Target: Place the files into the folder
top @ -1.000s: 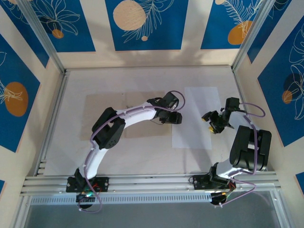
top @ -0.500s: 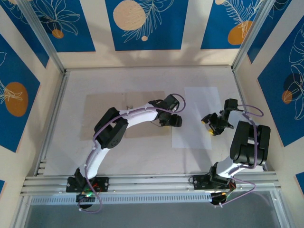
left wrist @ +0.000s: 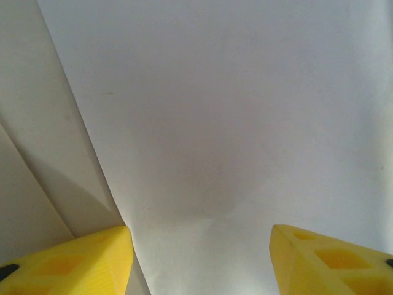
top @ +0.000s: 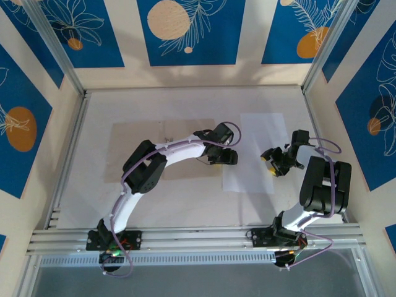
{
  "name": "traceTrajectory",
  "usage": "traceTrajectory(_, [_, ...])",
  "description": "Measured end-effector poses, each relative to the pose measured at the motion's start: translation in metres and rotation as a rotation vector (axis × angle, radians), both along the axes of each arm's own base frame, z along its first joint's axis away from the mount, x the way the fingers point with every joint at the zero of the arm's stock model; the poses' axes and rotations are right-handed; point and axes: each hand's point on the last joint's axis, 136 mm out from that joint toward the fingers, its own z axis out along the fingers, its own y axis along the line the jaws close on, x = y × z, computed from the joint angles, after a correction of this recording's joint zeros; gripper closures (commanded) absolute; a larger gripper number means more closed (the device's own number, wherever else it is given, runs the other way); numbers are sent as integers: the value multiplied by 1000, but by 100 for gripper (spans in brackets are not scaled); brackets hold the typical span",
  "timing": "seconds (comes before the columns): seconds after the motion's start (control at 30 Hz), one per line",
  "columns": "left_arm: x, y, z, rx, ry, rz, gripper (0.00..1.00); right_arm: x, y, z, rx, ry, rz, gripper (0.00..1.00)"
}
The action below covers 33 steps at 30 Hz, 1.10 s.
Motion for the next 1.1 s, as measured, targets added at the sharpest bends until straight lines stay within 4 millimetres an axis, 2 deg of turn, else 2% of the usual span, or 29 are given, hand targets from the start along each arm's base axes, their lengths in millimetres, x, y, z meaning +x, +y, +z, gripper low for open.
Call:
traceTrajectory(0.43, [0, -5, 4, -61, 30, 23, 21, 6, 13, 1, 74, -46, 12, 41])
traceTrajectory(0.67, [2, -6, 8, -129, 57, 49, 17, 9, 19, 1, 103, -62, 19, 40])
traceTrajectory(0.8, [2, -9, 13, -172, 71, 57, 10, 9, 20, 1, 109, -69, 19, 41])
traceTrajectory(1.1, [-3, -25, 21, -280, 86, 25, 9, 9, 21, 1, 113, -72, 16, 41])
